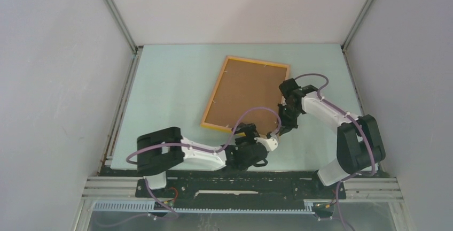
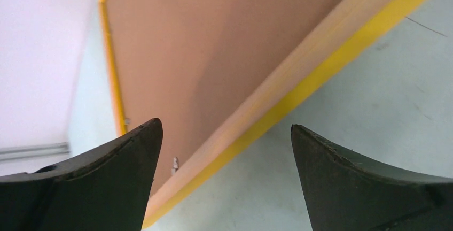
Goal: Put the photo into the frame
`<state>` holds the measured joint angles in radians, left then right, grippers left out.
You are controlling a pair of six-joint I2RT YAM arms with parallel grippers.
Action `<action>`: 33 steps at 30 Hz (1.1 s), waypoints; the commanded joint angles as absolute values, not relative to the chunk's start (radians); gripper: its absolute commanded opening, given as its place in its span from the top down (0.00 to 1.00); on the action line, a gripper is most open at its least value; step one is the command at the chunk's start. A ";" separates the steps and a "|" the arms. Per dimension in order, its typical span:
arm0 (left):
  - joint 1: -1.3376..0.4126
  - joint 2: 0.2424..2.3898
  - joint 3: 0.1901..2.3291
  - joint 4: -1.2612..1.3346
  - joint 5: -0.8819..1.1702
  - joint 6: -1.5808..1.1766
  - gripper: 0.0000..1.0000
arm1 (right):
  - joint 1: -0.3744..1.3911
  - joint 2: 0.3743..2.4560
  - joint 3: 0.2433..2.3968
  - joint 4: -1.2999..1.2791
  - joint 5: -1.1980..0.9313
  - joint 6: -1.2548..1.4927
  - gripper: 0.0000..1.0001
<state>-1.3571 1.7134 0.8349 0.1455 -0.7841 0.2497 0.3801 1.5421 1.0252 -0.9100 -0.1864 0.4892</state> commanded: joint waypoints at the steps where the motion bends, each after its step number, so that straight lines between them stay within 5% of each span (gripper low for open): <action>1: -1.383 1.805 0.909 0.400 -1.122 0.418 0.06 | 0.385 1.474 1.088 -0.930 -0.231 0.496 1.00; 8: -1.426 1.916 0.924 0.678 -1.197 0.691 0.45 | 0.389 1.469 1.089 -0.925 -0.248 0.501 1.00; 13: -1.427 1.945 0.913 0.825 -1.205 0.830 0.57 | 0.387 1.466 1.089 -0.915 -0.270 0.498 1.00; 16: -1.427 1.913 0.900 0.836 -1.197 0.843 0.74 | 0.380 1.442 1.089 -0.903 -0.281 0.491 0.98; 19: -1.427 1.865 0.887 0.804 -1.185 0.819 0.86 | 0.340 1.399 1.095 -0.887 -0.303 0.486 0.61; 22: -1.425 1.822 0.891 0.735 -1.173 0.781 0.97 | 0.302 1.366 1.144 -0.892 -0.349 0.478 0.38; 25: -1.423 1.744 0.899 0.608 -1.147 0.685 1.00 | 0.281 1.310 1.219 -0.912 -0.330 0.454 0.25; 33: -1.326 1.356 0.925 0.208 -0.748 0.244 1.00 | 0.097 1.105 1.261 -0.905 -0.321 0.436 0.25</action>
<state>-1.3823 1.5826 0.8661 0.2886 -0.9909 0.5484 0.1463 1.1820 1.2354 -0.8959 -0.3199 0.4728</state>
